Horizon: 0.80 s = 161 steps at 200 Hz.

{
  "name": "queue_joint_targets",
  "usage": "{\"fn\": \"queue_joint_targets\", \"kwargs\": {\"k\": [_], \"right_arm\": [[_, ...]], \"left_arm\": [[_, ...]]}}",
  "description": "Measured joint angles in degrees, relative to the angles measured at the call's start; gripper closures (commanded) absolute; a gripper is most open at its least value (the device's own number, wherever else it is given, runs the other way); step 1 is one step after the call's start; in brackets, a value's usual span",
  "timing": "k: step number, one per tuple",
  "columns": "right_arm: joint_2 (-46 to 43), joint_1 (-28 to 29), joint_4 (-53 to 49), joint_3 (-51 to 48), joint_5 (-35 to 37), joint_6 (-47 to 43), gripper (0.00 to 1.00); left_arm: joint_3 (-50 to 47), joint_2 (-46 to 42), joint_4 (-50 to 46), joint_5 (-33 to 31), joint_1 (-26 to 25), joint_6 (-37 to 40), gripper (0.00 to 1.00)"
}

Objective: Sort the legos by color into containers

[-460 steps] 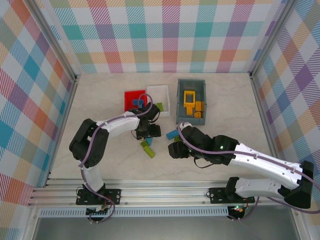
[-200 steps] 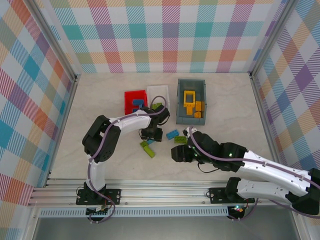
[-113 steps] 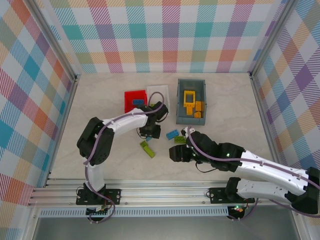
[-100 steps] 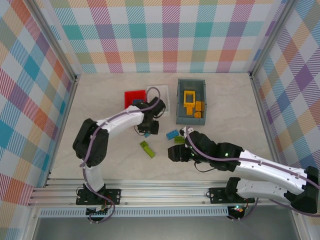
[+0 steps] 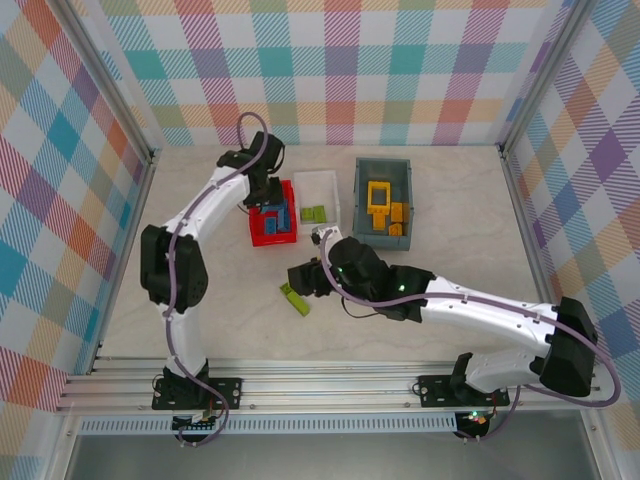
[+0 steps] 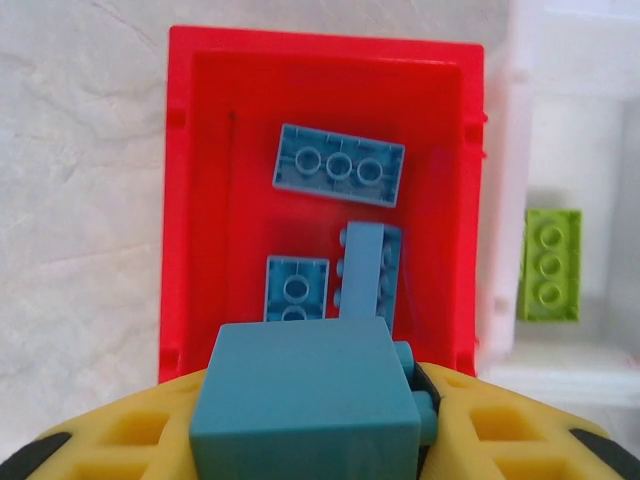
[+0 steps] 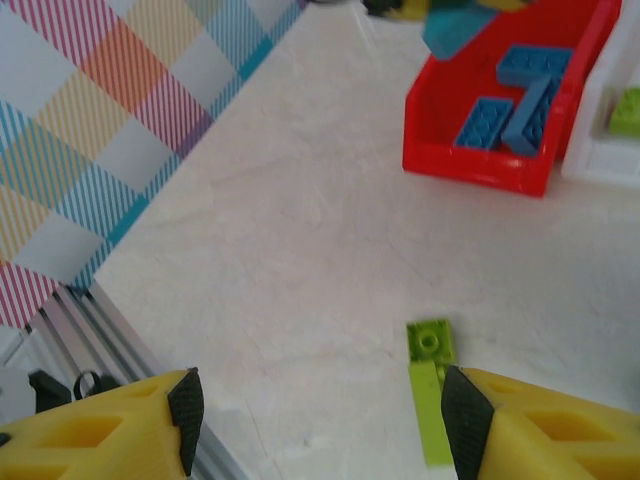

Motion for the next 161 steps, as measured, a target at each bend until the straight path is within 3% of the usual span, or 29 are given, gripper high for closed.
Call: {"fn": "queue_joint_targets", "kwargs": {"k": [47,75,87,111,161], "right_arm": [[0.1,0.0,1.4,0.3,2.1,0.0,0.33],[-0.5,0.0,1.0,0.3,2.6,0.1,0.33],[-0.9,0.0,0.8,0.3,2.8,0.4,0.33],[-2.2,0.0,0.5,0.3,3.2,0.8,0.33],[-6.4,-0.3,-5.4,0.0,7.6,1.8,0.38]], "left_arm": [[5.7,10.2,-1.3,-1.9,0.3,-0.7,0.57],[6.4,11.5,-2.2,-2.3,0.7,-1.6,0.34],[6.4,11.5,-2.3,-2.3,0.8,-1.6,0.30],[6.7,11.3,-2.2,-2.2,0.8,-1.7,0.29],[6.7,5.0,-3.1,-1.7,0.0,-2.2,0.38]]}}
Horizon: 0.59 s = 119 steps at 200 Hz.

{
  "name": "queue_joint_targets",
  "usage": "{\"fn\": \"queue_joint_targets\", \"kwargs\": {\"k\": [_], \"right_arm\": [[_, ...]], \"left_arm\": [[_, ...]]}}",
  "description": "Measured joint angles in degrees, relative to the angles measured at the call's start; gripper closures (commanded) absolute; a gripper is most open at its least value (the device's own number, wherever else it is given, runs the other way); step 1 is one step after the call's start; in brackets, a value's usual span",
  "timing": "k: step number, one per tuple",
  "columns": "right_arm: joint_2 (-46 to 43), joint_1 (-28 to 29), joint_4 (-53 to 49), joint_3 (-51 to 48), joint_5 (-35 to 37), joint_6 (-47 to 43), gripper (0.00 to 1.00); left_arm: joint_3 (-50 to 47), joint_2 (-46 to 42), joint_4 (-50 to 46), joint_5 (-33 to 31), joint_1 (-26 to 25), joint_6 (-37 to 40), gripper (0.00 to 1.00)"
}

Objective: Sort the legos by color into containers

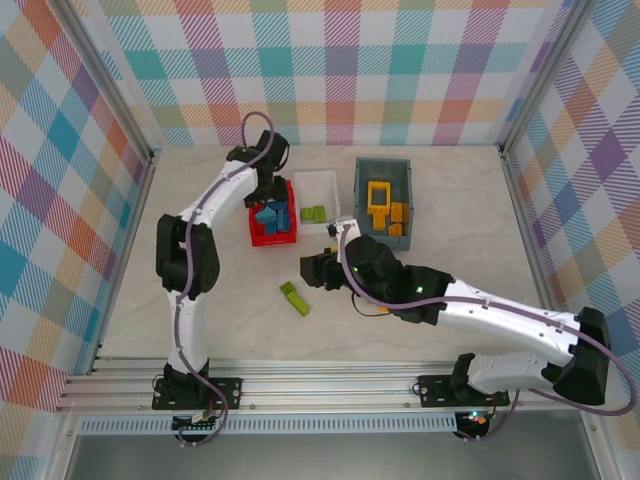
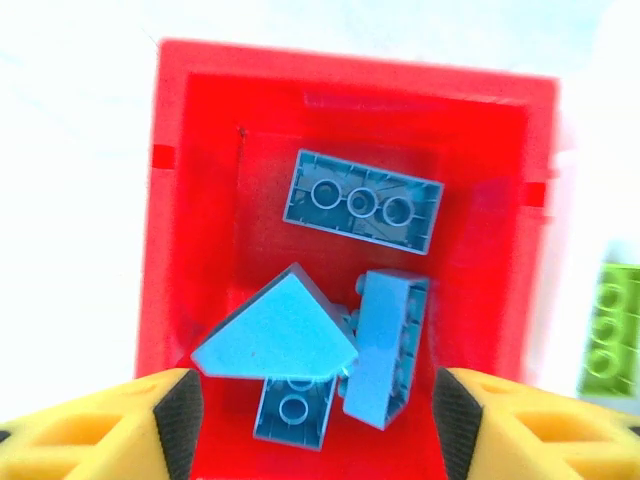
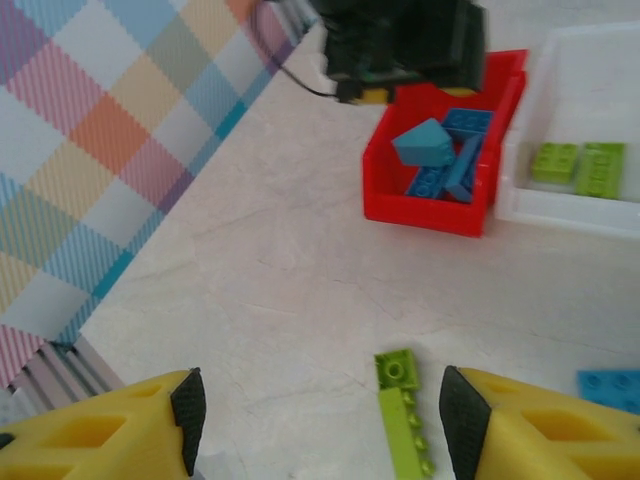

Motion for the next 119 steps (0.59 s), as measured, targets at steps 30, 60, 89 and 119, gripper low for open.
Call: {"fn": "queue_joint_targets", "kwargs": {"k": [30,60,89,119], "right_arm": [[-3.8,-2.5,-13.7,0.0,5.7,9.3,0.44],[-6.5,-7.5,-27.8,-3.2,7.9,22.7,0.40],[-7.1,-15.3,-34.6,-10.3,3.5,32.8,0.29],[-7.2,-21.1,-34.0,-16.1,-2.5,40.9,0.28]], "left_arm": [[-1.3,-10.6,0.7,0.0,-2.0,-1.1,0.37],[-10.1,-25.8,5.9,0.6,-9.3,-2.0,0.37],[-25.7,-39.5,13.8,1.4,-22.9,-3.7,0.37],[-43.2,-47.6,22.5,-0.9,-37.6,-6.1,0.37]]}}
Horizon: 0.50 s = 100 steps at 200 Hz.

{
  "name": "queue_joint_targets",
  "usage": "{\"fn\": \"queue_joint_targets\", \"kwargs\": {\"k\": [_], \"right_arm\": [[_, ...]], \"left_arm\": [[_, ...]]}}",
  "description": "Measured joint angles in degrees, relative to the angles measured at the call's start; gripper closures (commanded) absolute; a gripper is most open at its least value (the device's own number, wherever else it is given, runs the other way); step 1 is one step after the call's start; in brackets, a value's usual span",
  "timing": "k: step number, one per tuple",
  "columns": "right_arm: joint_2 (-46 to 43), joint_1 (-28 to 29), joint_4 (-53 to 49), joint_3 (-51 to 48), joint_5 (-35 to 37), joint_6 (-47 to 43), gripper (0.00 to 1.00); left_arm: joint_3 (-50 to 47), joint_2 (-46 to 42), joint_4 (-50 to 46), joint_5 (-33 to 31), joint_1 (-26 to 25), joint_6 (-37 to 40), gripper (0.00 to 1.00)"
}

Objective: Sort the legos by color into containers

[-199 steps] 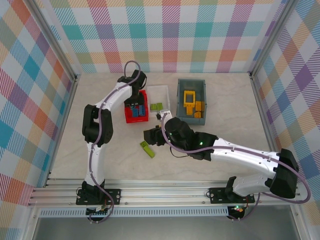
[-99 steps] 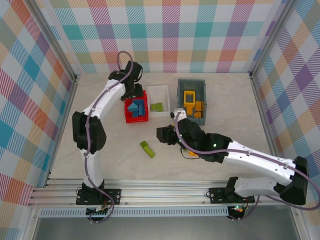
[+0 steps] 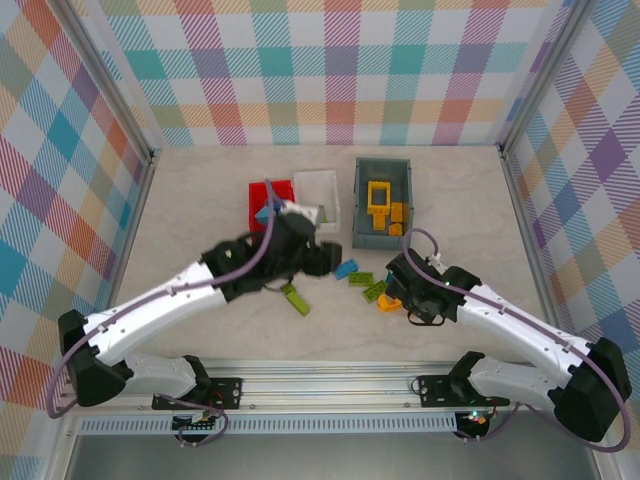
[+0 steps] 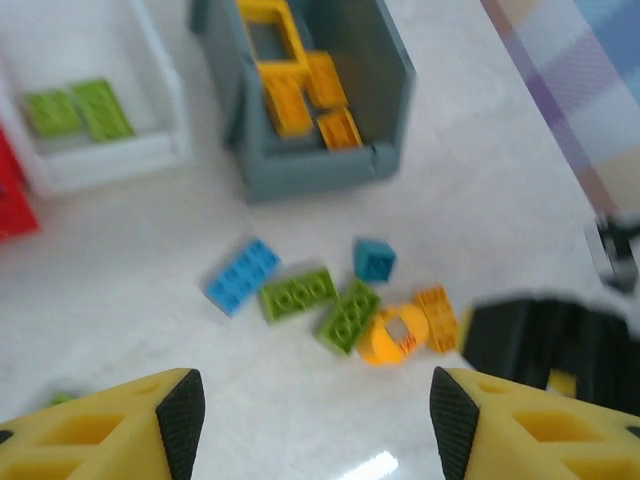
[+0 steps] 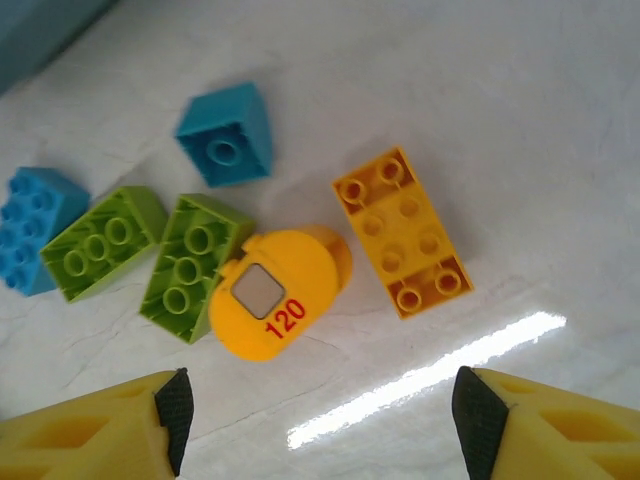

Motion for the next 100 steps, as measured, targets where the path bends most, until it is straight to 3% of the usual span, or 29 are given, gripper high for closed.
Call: {"fn": "queue_joint_targets", "kwargs": {"k": [21,44,100], "right_arm": [[1.5,-2.8,3.0,-0.8,-3.6,4.1,0.28],[4.3,-5.4,7.4,-1.3,-7.3,7.9,0.29],[8.5,-7.2,14.7,-5.9,-12.8,15.9,0.32]], "left_arm": [[-9.6,-3.8,4.3,-3.3,-8.1,-2.2,0.37],[-14.5,-7.2,5.9,-7.0,-13.5,-4.7,0.37],[-14.6,-10.4,6.3,-13.6,-16.4,-7.3,0.37]]}}
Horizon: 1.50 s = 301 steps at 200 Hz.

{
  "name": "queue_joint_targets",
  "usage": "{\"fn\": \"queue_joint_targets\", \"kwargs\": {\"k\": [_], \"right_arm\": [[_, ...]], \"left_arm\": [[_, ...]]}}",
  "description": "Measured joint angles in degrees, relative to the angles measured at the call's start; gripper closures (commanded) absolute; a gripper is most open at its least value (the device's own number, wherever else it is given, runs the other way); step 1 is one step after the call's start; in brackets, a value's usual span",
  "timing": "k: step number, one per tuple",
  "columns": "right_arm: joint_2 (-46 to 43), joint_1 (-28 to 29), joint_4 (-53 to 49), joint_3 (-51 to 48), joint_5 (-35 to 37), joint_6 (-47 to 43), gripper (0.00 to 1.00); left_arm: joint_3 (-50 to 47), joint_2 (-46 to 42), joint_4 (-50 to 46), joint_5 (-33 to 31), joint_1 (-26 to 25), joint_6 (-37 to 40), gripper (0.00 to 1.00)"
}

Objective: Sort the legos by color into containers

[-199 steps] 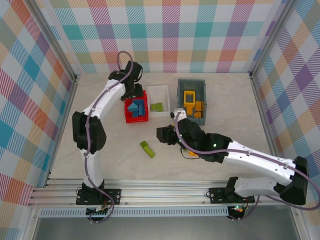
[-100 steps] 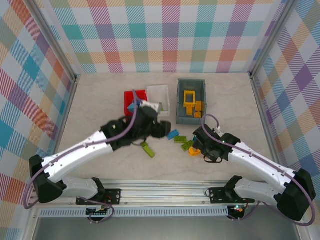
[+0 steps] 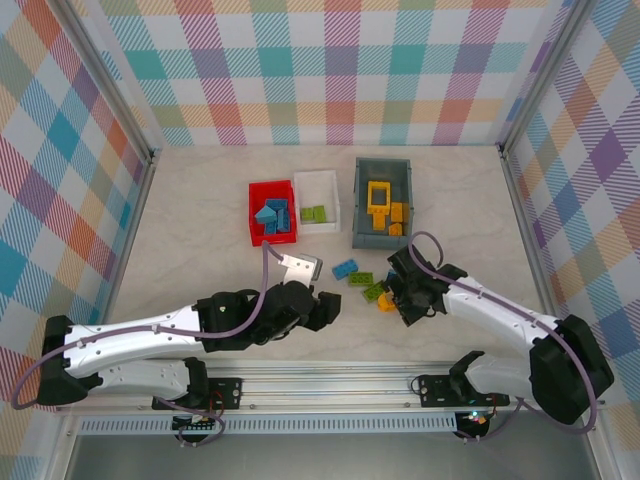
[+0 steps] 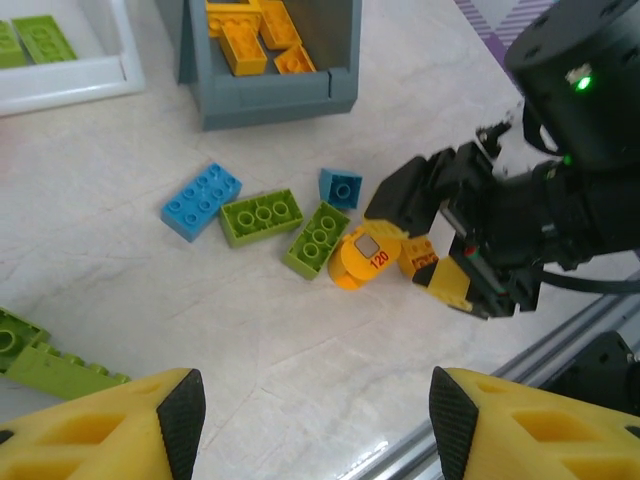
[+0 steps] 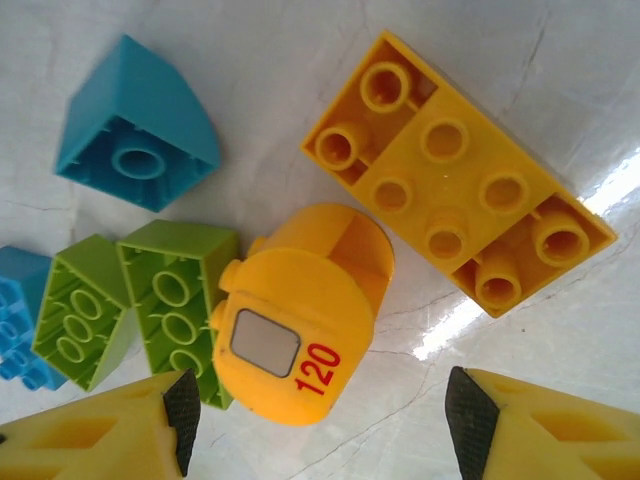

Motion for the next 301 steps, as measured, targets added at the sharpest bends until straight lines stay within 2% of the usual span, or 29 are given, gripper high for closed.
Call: {"fn": "queue_joint_targets", "kwargs": {"k": [55,107,158,177,214,301], "right_arm": [[2.8,-1.1,4.1,-1.7,-2.4,2.1,0.35],[2.8,-1.2,5.2,-2.3,-2.7,2.2,0.42],[-2.4,-1.4,3.5,-5.3,-3.8,0.7,0.47],[-6.2,-1.4,0.3,-6.3,-3.7,-0.1,0.45],[-11.0,-1.4,-3.3,-5.7,-2.6,-3.9,0.34],[1.5,-1.7,-1.1,-3.7,-3.9,-14.1,0.28]], "left_arm": [[0.6,-0.1,-0.1,-1.4,0.0,0.0,0.38],[0.8,-0.9,-0.7,-2.2,0.0,0.0,0.38],[0.9,-1.1,-0.9,-2.7,0.0,0.0,0.39],[1.2,-1.1,-0.9,-3.0,0.0,0.1,0.39],[1.8,-0.9,-0.9,-3.1,0.0,0.2,0.39],[2.2,0.6,-0.6,-2.9,0.0,-0.3,0.39]]}}
